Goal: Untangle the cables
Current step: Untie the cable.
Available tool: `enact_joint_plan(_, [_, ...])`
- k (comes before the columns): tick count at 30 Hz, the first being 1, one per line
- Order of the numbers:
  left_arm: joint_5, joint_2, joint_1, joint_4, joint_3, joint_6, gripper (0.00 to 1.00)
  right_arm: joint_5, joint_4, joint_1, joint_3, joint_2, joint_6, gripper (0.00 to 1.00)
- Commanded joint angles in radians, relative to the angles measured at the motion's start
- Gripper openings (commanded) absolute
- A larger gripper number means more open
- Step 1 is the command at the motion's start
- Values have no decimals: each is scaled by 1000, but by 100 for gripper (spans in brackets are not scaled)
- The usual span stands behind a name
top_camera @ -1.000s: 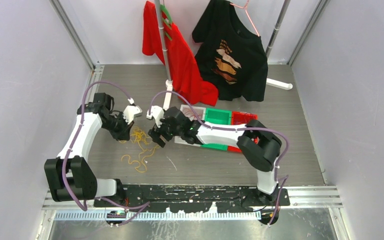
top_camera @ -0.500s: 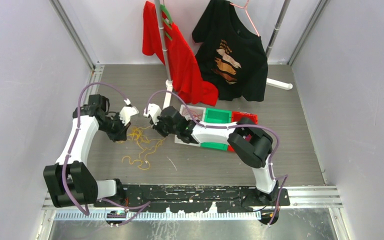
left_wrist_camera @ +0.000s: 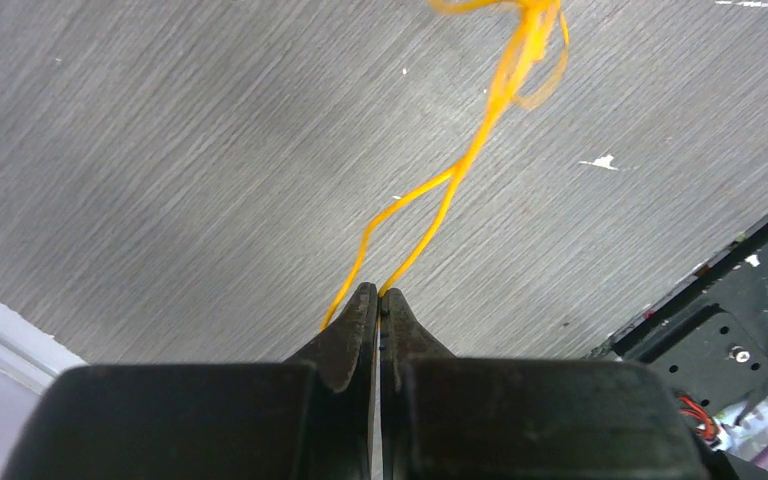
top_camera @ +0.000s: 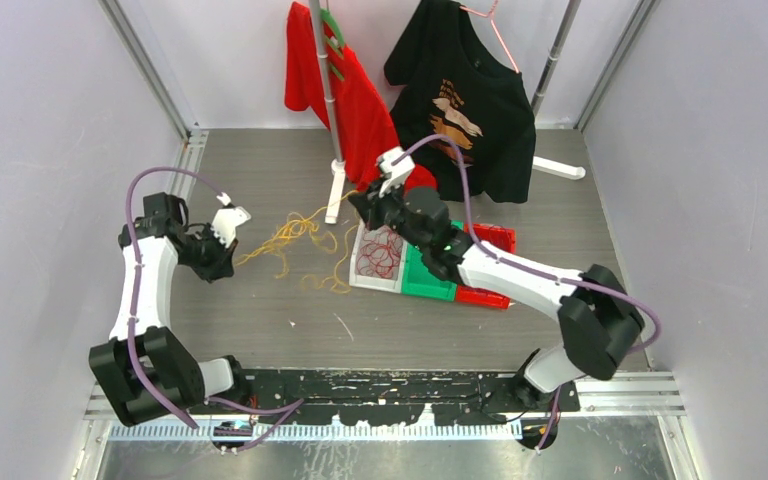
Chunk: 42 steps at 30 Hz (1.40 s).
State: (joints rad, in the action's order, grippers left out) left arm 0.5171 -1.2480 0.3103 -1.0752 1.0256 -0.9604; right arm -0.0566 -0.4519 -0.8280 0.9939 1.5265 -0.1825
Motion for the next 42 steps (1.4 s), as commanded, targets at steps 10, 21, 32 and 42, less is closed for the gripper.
enact_joint_plan(10, [-191,43,75,289,-273,-126,0,22,43,117,237,-218,-170,1])
enact_joint_plan(21, [-248,-57,191,447,-407,-200,0,38,120,138,480,-204,-224,1])
enact_joint_plan(32, [-261,-161,366,503,-431,-318,0,14,194,193,699,-191,-230,1])
enact_joint_plan(42, [-220,-190,395,508,-429,-325,0,-78,347,229,908,-192,-124,1])
